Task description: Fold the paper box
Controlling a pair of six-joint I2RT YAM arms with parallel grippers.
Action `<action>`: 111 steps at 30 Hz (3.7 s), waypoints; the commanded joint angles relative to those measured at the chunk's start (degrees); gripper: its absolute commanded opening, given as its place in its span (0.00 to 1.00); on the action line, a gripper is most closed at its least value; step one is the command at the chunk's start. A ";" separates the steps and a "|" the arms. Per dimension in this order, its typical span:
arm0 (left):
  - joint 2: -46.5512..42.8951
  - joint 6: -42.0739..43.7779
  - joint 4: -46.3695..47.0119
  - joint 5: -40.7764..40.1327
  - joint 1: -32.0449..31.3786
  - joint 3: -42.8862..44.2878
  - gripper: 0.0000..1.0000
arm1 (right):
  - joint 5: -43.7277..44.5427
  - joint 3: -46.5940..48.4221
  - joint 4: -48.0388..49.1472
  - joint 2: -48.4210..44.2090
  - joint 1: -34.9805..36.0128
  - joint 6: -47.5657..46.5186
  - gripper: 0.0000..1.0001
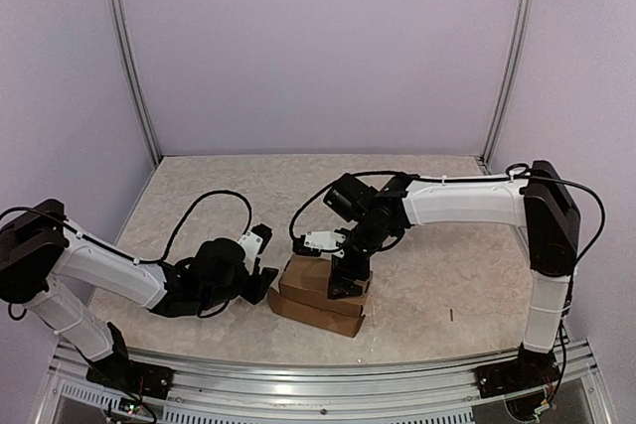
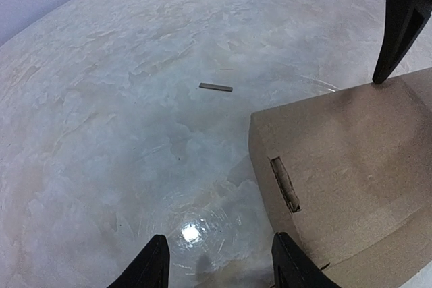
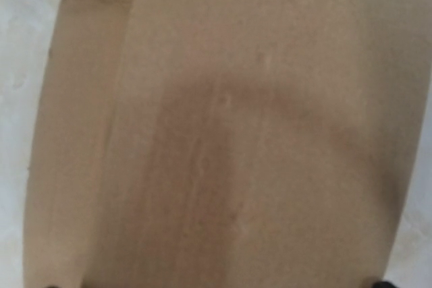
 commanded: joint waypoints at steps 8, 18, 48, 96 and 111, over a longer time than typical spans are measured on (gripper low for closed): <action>0.54 -0.57 -1.92 -1.40 -0.61 0.14 0.52 | 2.47 -1.71 -0.50 6.14 1.36 1.91 1.00; -0.15 -0.60 -2.63 -1.44 -1.00 -0.38 0.51 | 7.58 -1.39 -0.32 5.74 1.39 1.37 1.00; 15.37 1.71 -4.94 19.46 3.12 18.06 0.50 | 9.26 -10.42 8.64 -7.84 -0.13 -4.06 1.00; 18.46 1.02 -5.90 19.66 4.09 17.96 0.49 | -16.25 -1.46 -2.95 1.36 -17.13 -18.27 1.00; 18.64 0.57 -5.81 18.55 3.58 18.07 0.49 | -9.78 -5.98 -0.37 4.74 -13.94 -13.48 0.95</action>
